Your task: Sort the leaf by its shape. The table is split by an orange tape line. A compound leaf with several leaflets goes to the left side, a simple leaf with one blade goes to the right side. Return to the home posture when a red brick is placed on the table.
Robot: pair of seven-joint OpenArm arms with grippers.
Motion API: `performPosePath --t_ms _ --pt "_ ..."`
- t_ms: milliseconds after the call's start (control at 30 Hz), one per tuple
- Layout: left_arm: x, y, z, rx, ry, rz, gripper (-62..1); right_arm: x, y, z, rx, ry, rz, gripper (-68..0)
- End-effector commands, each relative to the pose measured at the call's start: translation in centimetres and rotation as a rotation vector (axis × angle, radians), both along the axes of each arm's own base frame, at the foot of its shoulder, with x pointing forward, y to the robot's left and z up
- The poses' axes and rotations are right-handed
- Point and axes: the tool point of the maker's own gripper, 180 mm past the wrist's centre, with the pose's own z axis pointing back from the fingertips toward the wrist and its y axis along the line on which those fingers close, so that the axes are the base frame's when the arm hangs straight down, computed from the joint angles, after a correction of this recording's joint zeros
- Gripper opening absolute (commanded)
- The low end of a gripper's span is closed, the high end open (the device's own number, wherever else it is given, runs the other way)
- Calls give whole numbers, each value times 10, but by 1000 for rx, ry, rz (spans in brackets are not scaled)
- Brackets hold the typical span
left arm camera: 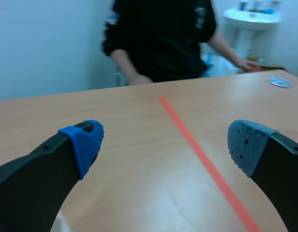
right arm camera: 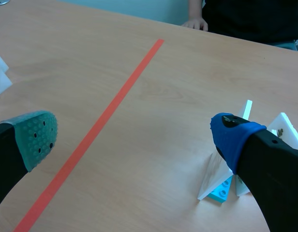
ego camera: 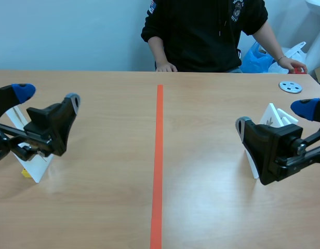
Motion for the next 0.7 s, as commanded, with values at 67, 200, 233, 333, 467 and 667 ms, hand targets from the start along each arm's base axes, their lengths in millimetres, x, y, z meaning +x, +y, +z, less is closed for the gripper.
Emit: performPosePath --t_ms 67,200,233,333,467,667 --pt "-22 -21 6 -1 47 -133 14 4 -2 10 10 -38 -5 4" --pt "-42 -36 2 61 120 -213 14 4 -2 8 7 -30 -4 4" --pt "-45 -38 2 72 129 -225 14 4 -2 8 7 -30 -4 4" --pt "-51 -43 2 93 157 -233 14 3 -2 8 7 -29 -4 4" --pt "-52 -41 -2 103 190 -208 14 3 -2 7 3 -24 -2 4" --pt "-44 -33 2 100 175 -151 14 3 -2 7 3 -24 -2 4"
